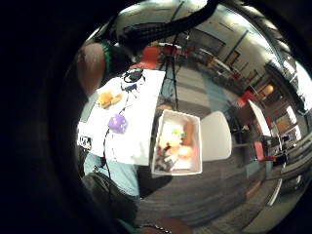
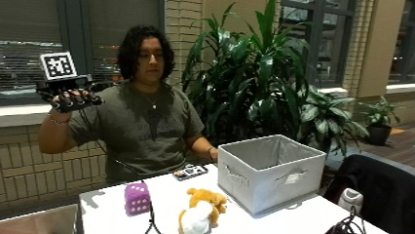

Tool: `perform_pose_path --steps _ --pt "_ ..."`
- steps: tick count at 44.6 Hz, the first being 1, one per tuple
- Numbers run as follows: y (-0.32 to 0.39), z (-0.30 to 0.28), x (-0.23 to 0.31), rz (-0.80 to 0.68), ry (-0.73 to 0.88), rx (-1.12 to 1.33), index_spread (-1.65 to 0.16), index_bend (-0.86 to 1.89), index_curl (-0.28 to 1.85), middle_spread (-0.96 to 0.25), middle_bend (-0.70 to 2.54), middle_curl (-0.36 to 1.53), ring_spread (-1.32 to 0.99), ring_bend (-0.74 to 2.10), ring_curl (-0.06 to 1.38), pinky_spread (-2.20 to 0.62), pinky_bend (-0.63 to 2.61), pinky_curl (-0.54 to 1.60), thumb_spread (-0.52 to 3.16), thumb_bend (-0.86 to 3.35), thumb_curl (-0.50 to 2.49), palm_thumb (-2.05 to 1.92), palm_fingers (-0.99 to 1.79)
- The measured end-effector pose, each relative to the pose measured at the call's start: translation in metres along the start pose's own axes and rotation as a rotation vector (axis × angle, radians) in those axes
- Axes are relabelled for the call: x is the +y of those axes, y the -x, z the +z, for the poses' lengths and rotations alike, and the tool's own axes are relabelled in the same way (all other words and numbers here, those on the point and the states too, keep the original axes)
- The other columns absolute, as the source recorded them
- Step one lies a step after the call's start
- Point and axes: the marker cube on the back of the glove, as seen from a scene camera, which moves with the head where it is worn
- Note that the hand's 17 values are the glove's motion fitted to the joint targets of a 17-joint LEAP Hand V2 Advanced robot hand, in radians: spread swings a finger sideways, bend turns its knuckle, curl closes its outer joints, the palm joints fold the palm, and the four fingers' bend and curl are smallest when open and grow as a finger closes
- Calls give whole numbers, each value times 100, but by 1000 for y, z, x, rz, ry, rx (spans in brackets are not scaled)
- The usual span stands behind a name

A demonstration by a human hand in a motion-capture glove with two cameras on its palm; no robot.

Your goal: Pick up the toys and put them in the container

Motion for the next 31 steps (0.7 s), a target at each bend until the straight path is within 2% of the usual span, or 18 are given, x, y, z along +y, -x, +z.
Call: perform_pose_path --steps 9,21,24,28,31 --pt "-1 18 -9 -12 32 -36 -27 21 13 -11 21 9 -18 38 13 -3 49 18 100 -2 4 -3 54" --pt "9 49 -12 -48 93 -80 -35 19 19 -14 20 15 -23 40 15 -4 52 23 132 -2 10 -4 50" --pt "13 75 -21 -98 151 -121 -36 19 20 -14 21 17 -24 42 16 -4 52 23 136 -2 11 -4 53" --pt "26 128 -40 -36 224 -175 -37 20 22 -15 22 18 -26 44 16 -5 51 24 140 -1 12 -2 54" --pt "34 170 -42 -137 231 -233 -37 20 23 -15 22 19 -26 45 17 -5 51 24 142 -2 14 -3 53"
